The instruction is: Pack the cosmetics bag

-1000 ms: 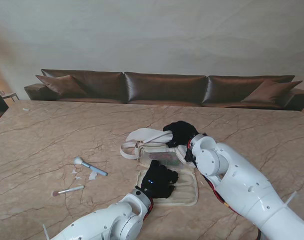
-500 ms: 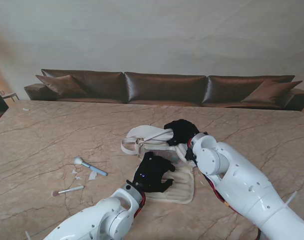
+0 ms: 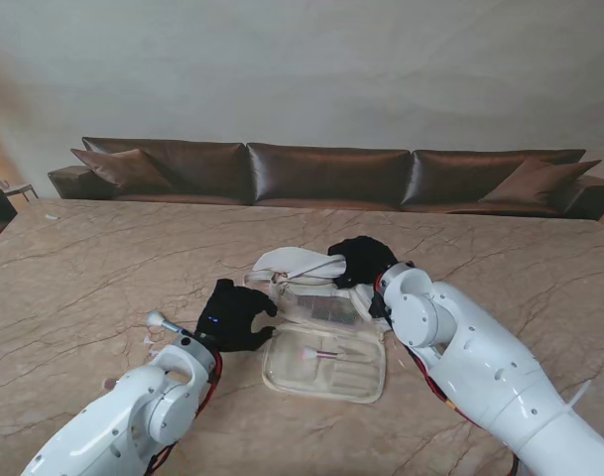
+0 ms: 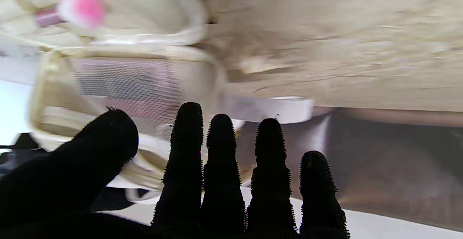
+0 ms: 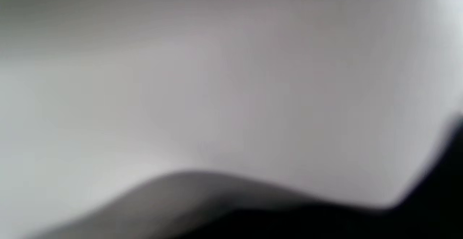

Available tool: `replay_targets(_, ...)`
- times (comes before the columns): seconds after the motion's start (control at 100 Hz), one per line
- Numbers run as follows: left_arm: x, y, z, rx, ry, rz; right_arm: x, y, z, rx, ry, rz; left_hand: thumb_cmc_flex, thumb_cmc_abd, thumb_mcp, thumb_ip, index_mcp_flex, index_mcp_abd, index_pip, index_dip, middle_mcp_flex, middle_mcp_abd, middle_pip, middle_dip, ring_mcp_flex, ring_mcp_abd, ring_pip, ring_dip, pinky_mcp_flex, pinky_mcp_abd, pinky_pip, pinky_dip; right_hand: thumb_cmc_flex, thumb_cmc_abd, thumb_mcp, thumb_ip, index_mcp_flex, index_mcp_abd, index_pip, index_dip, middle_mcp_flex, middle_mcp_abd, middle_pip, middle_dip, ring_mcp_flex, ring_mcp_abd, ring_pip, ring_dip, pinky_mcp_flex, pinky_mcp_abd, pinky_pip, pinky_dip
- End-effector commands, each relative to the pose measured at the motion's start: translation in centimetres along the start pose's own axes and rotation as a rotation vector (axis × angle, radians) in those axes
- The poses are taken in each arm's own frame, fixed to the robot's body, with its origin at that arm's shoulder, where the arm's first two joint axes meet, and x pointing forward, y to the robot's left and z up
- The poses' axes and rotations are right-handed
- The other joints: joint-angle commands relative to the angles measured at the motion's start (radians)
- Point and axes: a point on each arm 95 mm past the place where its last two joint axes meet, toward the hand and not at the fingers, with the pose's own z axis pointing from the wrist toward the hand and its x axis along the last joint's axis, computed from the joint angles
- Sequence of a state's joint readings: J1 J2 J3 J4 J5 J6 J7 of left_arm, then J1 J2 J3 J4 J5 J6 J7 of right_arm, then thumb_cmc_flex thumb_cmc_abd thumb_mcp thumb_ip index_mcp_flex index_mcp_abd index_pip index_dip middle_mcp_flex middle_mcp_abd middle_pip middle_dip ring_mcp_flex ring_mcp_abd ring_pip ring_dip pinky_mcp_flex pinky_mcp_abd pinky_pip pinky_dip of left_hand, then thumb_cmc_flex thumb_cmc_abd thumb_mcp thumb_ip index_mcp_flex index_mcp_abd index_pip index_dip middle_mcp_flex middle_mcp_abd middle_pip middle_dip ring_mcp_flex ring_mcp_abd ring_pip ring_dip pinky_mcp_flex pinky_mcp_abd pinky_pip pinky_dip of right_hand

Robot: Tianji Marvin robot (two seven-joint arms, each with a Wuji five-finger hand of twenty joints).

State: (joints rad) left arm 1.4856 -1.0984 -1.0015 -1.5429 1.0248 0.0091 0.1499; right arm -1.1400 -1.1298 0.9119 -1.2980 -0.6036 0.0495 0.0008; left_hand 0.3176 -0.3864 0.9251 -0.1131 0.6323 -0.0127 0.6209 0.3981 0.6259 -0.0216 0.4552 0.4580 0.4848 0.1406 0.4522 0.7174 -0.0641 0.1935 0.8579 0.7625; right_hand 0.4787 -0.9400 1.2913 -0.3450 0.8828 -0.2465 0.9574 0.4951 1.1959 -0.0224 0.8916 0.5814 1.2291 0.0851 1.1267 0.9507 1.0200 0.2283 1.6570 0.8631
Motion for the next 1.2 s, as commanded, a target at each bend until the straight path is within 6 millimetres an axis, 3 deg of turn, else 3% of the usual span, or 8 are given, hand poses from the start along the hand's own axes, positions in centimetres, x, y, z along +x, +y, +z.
replay_targets(0.0, -3.0, -0.6, -0.1, -0.006, -0.042, 0.046, 0.5, 0.4, 0.1, -0.016, 0.012, 0.002, 0.013, -0.029, 0.039, 0.016, -0.029, -0.025, 0.024, 0.005, 0.0, -0.033, -0.002, -0.002, 0.001, -0.03, -0.019, -0.017, -0.006, -0.007, -0.005, -0.024, 0.148, 0.126, 0.097, 0.056, 0.052, -0.15, 0.107, 0.033, 0.025, -0.009, -0.014, -0.005, 0.063, 0.006, 0.037, -0.001, 0.031, -0.004, 0.027, -0.009)
replay_targets(0.09, -6.1, -0.9, -0.2, -0.035, -0.095, 0.065, 0.5, 0.3, 0.1, -0.015, 0.011, 0.002, 0.052, -0.082, 0.093, 0.007, -0.04, -0.046, 0.024, 0.006, -0.006, -0.064, -0.007, -0.011, 0.004, -0.051, -0.036, -0.036, 0.003, -0.011, -0.002, -0.036, 0.148, 0.126, 0.096, 0.056, 0.05, -0.149, 0.107, 0.033, 0.025, -0.009, -0.015, -0.006, 0.063, 0.007, 0.038, -0.001, 0.031, -0.004, 0.027, -0.009)
replay_targets(0.26, -11.1, -1.3, -0.4, -0.085, -0.162, 0.115, 0.5, 0.2, 0.2, -0.01, 0.011, 0.001, 0.141, -0.11, 0.172, 0.009, -0.069, -0.085, 0.011, 0.0, -0.024, -0.107, -0.02, -0.048, -0.008, -0.091, -0.071, -0.079, 0.006, -0.027, 0.012, -0.053, 0.148, 0.125, 0.096, 0.057, 0.051, -0.148, 0.107, 0.033, 0.025, -0.009, -0.015, -0.005, 0.063, 0.007, 0.038, -0.001, 0.03, -0.004, 0.028, -0.008)
replay_targets(0.45, -14.4, -1.2, -0.5, -0.141, -0.191, 0.137, 0.5, 0.1, 0.4, -0.009, 0.009, 0.003, 0.229, -0.146, 0.25, 0.019, -0.108, -0.078, -0.027, -0.018, -0.074, -0.114, -0.031, -0.083, -0.082, -0.093, -0.093, -0.114, -0.007, -0.038, -0.039, -0.106, 0.148, 0.125, 0.097, 0.056, 0.051, -0.15, 0.106, 0.033, 0.025, -0.008, -0.015, -0.006, 0.064, 0.007, 0.038, -0.001, 0.03, -0.003, 0.028, -0.008)
replay_targets(0.6, -15.9, -0.7, -0.7, -0.185, -0.182, 0.14, 0.5, 0.1, 0.4, -0.01, 0.008, 0.006, 0.182, -0.175, 0.306, 0.046, -0.123, -0.066, -0.04, -0.026, -0.099, -0.107, -0.036, -0.087, -0.123, -0.085, -0.093, -0.119, -0.007, -0.039, -0.098, -0.135, 0.148, 0.124, 0.098, 0.057, 0.051, -0.148, 0.107, 0.033, 0.025, -0.009, -0.015, -0.006, 0.064, 0.006, 0.038, -0.001, 0.032, -0.004, 0.029, -0.008)
replay_targets(0.83, -17.2, 0.1, -1.6, -0.215, -0.176, 0.123, 0.3, 0.1, 0.5, -0.009, 0.006, 0.008, 0.106, -0.161, 0.289, 0.067, -0.116, -0.069, -0.006, -0.009, -0.099, -0.108, -0.033, -0.074, -0.149, -0.081, -0.099, -0.124, -0.009, -0.033, -0.173, -0.141, 0.148, 0.124, 0.098, 0.057, 0.052, -0.15, 0.106, 0.033, 0.026, -0.009, -0.015, -0.006, 0.064, 0.006, 0.039, -0.001, 0.032, -0.004, 0.03, -0.008)
replay_targets(1.02, -17.7, 0.4, -2.5, -0.224, -0.169, 0.122, 0.1, -0.1, 0.5, -0.006, 0.003, 0.015, 0.055, -0.218, 0.208, 0.013, -0.123, -0.067, 0.038, 0.014, -0.093, -0.106, -0.029, -0.058, -0.152, -0.077, -0.096, -0.118, -0.009, -0.034, -0.202, -0.121, 0.149, 0.124, 0.099, 0.057, 0.051, -0.148, 0.106, 0.033, 0.025, -0.009, -0.015, -0.006, 0.065, 0.005, 0.04, 0.0, 0.033, -0.004, 0.031, -0.008)
replay_targets(1.19, -17.9, 0.9, -3.3, -0.225, -0.158, 0.119, 0.0, -0.2, 0.5, -0.005, -0.002, 0.019, 0.039, -0.266, 0.18, -0.017, -0.135, -0.073, 0.077, 0.034, -0.09, -0.112, -0.018, -0.044, -0.154, -0.078, -0.088, -0.111, -0.009, -0.037, -0.218, -0.11, 0.149, 0.124, 0.098, 0.057, 0.052, -0.147, 0.106, 0.033, 0.026, -0.009, -0.015, -0.006, 0.065, 0.006, 0.04, 0.0, 0.033, -0.004, 0.031, -0.008)
